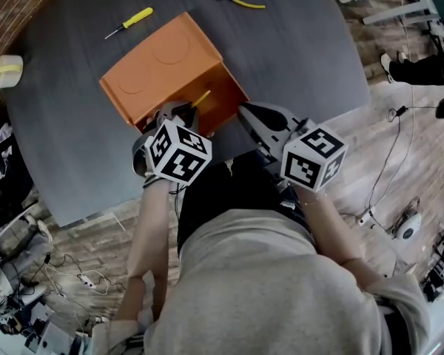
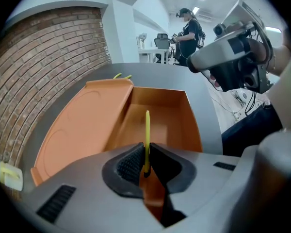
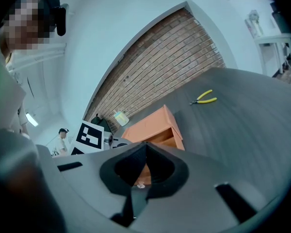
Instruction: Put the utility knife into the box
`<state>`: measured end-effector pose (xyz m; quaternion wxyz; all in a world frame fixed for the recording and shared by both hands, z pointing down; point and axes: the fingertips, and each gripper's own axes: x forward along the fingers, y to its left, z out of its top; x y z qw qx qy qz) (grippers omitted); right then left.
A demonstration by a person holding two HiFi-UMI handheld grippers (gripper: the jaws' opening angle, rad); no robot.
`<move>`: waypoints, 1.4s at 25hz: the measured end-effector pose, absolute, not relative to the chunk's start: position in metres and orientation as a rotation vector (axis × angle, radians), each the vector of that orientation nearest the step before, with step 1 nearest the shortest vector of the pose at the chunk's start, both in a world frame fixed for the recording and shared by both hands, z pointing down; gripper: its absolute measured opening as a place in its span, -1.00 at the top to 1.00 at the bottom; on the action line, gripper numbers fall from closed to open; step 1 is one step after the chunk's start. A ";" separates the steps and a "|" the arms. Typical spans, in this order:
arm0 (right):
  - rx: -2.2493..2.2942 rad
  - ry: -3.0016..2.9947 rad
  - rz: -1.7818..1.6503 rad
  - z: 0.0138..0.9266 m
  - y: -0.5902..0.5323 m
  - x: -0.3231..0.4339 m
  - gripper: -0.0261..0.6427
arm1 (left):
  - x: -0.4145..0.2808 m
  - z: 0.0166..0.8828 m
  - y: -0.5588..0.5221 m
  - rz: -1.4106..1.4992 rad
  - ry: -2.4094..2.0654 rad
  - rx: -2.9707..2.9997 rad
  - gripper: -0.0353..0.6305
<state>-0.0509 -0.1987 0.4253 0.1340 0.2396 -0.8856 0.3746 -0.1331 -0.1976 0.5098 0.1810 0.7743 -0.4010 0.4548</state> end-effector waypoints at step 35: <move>0.690 -2.607 1.080 0.419 -0.211 -0.057 0.90 | -0.120 0.513 -0.192 1.375 -1.067 2.245 0.78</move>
